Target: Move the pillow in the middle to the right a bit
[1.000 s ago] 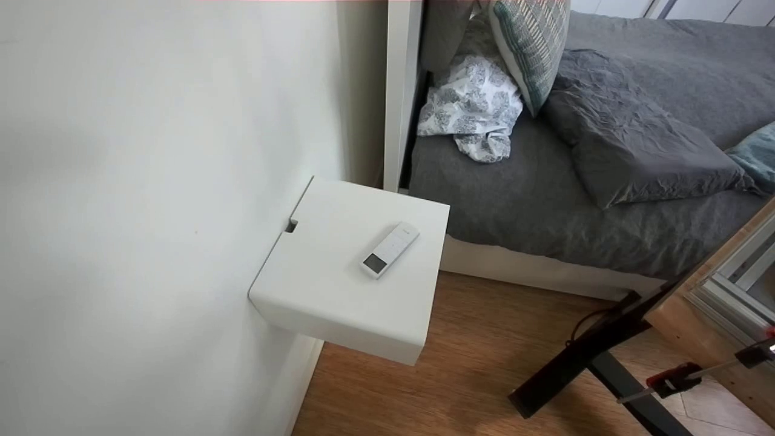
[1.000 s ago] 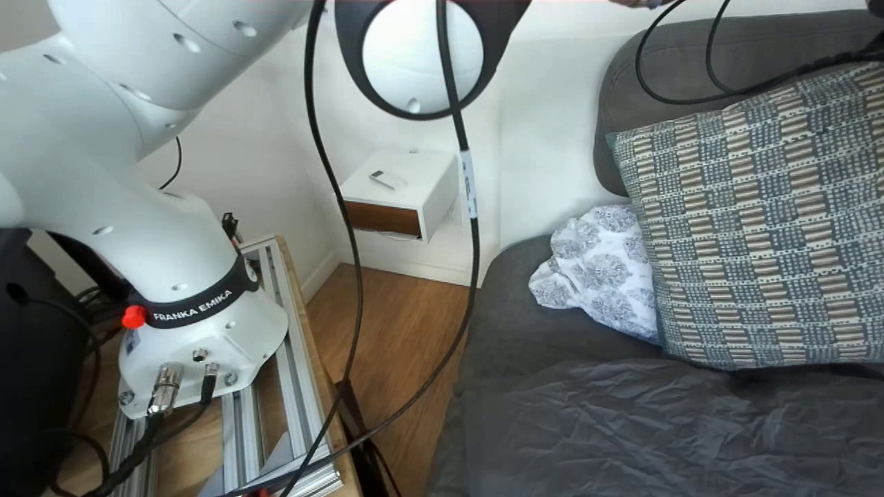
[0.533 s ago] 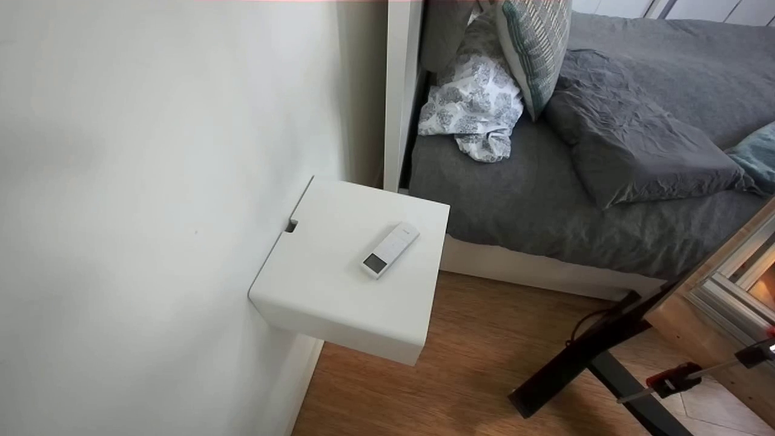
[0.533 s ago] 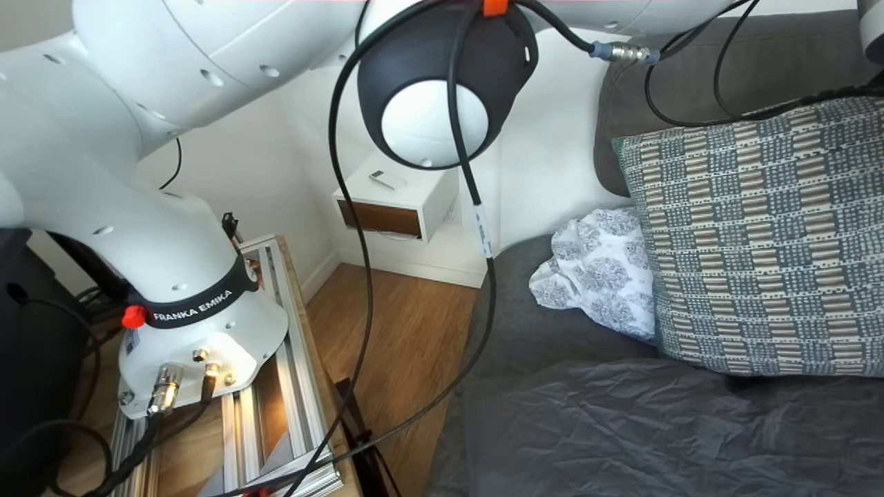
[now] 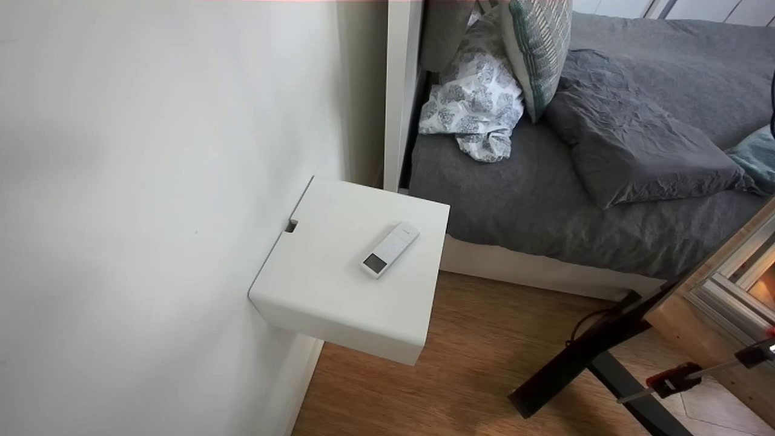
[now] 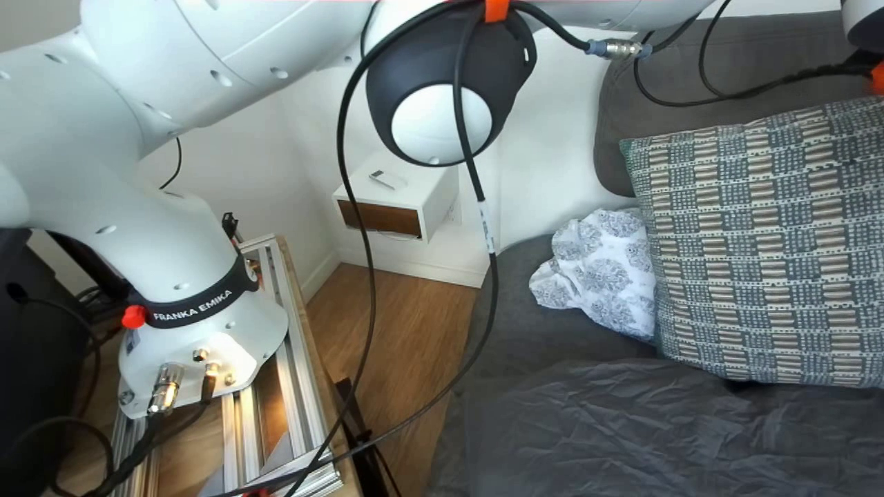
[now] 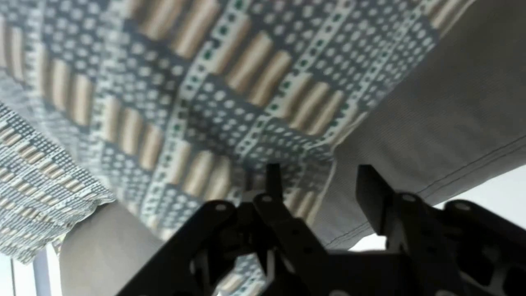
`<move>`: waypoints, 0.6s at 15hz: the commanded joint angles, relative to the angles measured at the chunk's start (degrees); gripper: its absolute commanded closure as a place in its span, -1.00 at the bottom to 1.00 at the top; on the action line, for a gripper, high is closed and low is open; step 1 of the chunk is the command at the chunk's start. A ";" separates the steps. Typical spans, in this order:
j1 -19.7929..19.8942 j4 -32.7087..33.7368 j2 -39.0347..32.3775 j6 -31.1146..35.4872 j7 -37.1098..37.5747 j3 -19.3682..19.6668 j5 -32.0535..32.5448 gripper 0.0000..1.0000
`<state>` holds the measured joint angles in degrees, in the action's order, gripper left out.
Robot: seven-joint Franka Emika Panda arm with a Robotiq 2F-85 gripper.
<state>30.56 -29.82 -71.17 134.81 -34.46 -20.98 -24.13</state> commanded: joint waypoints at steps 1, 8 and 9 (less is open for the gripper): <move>-0.70 -0.17 1.33 -5.02 7.06 0.94 0.60 -0.65; -2.15 -0.18 0.58 -9.60 21.61 7.30 4.06 -1.00; -2.34 -0.08 0.57 -10.24 23.05 8.04 4.46 -1.00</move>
<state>29.05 -29.91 -70.75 126.59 -17.47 -15.91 -21.96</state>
